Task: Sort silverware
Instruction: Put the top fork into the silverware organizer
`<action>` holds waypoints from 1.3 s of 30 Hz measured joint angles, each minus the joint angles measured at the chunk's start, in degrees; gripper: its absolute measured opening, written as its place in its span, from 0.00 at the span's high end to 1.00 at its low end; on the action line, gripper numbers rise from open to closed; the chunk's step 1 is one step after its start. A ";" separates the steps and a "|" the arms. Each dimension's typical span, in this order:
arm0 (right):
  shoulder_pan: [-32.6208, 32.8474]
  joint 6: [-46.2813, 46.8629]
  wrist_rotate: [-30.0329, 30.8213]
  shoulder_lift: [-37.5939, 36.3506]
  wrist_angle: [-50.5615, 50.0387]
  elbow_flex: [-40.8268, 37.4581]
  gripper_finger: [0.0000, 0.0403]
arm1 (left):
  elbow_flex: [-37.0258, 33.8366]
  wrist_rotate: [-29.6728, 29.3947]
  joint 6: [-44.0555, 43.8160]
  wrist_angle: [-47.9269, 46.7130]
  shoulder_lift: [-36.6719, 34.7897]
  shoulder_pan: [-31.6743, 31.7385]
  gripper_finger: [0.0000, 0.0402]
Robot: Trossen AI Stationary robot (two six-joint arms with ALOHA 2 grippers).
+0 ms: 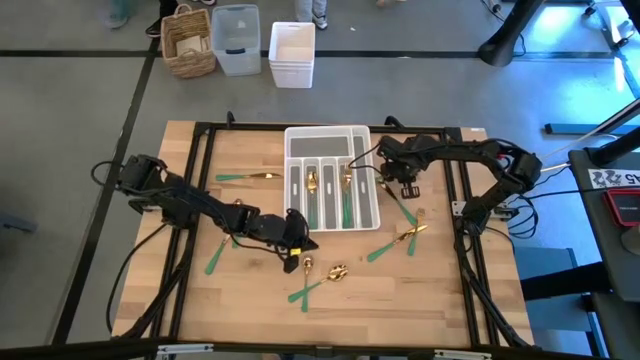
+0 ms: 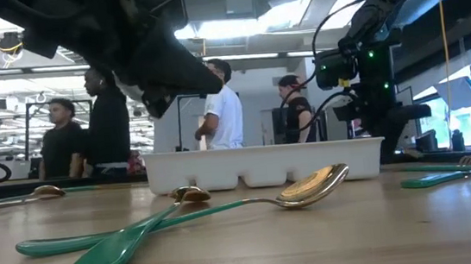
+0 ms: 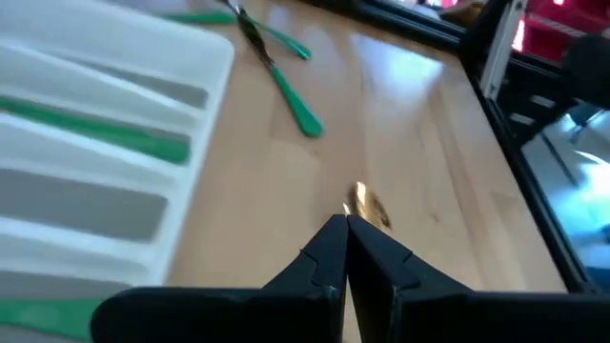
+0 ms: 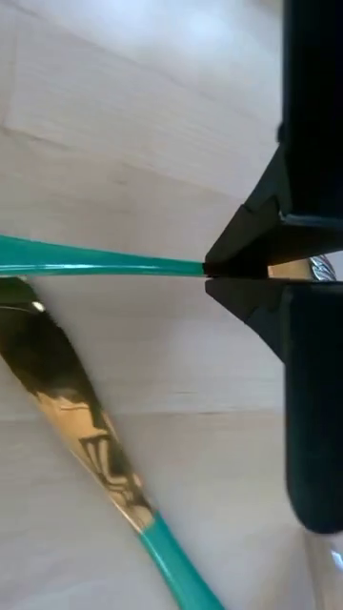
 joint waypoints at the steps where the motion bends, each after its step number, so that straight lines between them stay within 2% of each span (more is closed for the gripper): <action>1: 0.00 0.07 0.34 0.00 -1.34 0.73 0.96 | 0.00 -0.11 1.15 0.90 0.00 0.42 0.99; 9: 0.00 2.46 1.02 0.00 -10.81 7.51 0.96 | 0.00 -0.15 13.64 11.51 0.00 2.25 0.99; 13: -0.02 3.76 2.23 0.00 -16.94 12.72 0.97 | 0.00 -0.14 20.80 13.80 0.00 2.25 0.99; 19: 1.31 7.16 -0.23 -0.07 -27.01 21.44 0.97 | 0.00 -0.15 23.51 14.08 0.00 2.65 0.99; 23: 3.93 9.34 -6.84 -0.09 -30.77 25.68 0.96 | 0.00 -0.11 25.40 14.08 0.00 3.75 0.99; 30: 9.57 13.35 -20.71 -0.11 -28.55 28.36 0.97 | 0.00 -0.13 28.84 14.20 0.00 6.77 0.97; 34: 12.91 15.23 -27.07 -0.11 -25.73 28.36 0.97 | 0.00 -0.13 31.07 15.01 0.00 8.42 0.84; 39: 16.76 19.86 -31.43 -0.11 -21.35 28.36 0.97 | 0.02 -0.13 34.15 20.20 0.00 9.79 0.68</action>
